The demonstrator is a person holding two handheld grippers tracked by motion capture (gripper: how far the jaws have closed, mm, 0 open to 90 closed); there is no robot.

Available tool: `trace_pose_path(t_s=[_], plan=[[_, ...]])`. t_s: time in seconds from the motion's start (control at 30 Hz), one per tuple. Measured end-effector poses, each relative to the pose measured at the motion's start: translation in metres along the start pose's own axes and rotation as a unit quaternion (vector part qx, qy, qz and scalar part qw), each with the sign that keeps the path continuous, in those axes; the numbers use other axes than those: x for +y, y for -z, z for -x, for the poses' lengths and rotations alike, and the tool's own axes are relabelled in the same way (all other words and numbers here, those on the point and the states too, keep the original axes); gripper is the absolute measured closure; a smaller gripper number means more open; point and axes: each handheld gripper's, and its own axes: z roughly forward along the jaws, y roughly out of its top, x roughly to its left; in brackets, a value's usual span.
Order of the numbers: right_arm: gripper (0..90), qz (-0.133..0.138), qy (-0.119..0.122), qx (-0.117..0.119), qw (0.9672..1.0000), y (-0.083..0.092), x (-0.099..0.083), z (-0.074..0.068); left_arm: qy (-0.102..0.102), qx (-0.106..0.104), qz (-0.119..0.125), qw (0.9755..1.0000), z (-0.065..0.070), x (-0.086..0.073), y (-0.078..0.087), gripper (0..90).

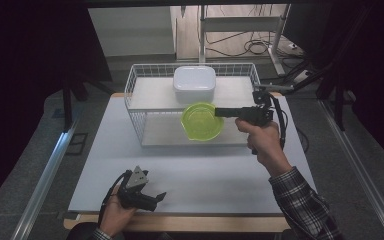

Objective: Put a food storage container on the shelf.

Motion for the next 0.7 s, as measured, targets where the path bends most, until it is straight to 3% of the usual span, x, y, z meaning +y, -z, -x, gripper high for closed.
trace_pose_path(t_s=[0.7], plan=[[81.3,0.058,0.013,-0.021,0.9980,-0.006,0.061,-0.031,0.008,-0.005,0.006,0.9999,-0.001,0.000,0.003,2.1]])
